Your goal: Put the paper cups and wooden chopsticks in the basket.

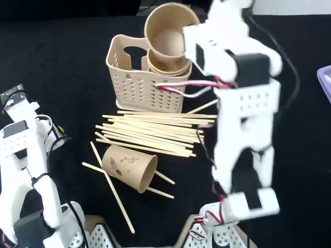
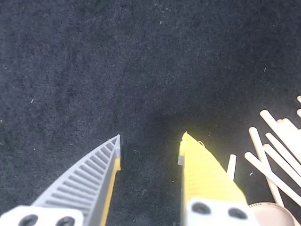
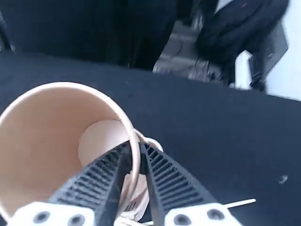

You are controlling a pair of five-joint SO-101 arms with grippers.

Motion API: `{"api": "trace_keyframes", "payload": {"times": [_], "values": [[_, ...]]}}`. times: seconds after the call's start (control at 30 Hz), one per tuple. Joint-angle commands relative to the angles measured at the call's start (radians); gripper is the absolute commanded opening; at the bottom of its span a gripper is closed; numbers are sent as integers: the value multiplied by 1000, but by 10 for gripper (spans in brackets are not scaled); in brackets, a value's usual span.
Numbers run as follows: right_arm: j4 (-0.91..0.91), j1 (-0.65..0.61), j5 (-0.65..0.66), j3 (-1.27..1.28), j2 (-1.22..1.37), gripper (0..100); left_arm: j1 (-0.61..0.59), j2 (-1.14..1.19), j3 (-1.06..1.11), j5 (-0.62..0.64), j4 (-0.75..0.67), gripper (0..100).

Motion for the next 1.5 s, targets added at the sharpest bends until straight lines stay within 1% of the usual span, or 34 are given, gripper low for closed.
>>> {"api": "trace_keyframes", "payload": {"times": [0.0,0.17,0.3,0.33,0.47,0.5,0.57,0.67,0.77,0.83,0.9,0.97,1.03,1.2,1.27,1.33,1.47], "values": [[38,-11,-11,-128,93,11,-2,-28,-48,6,-6,205],[117,-14,-8,-228,182,11,-2,-28,-48,6,-6,205],[181,-38,-6,-254,214,25,-2,-28,-48,6,-6,205],[192,-41,-6,-254,220,56,-2,-28,-48,6,-6,205],[195,-51,-6,-257,209,253,-2,-28,-48,6,-6,205],[195,-52,-6,-266,197,275,-2,-28,-48,6,-6,205],[196,-52,-6,-298,168,258,-2,-28,-48,6,-6,205],[196,-48,-6,-371,116,198,-2,-28,-48,6,-6,205],[264,-46,-2,-421,62,158,-2,-28,-48,6,-6,205],[298,-48,48,-395,22,145,-2,-28,-48,6,-6,205],[295,-38,83,-298,-45,145,-2,-28,-48,6,-6,205],[295,-20,92,-157,-117,146,-2,-28,-48,6,-6,205],[295,-29,123,-5,-216,152,-2,-28,-47,6,-5,205],[287,-34,315,456,-567,152,16,-28,-38,6,-11,205],[264,-64,399,679,-716,152,39,-28,-38,5,-6,205],[203,-109,476,940,-858,152,53,-28,-36,2,-6,205],[-26,-247,565,1442,-1127,153,48,-26,-24,0,-12,205]]}}
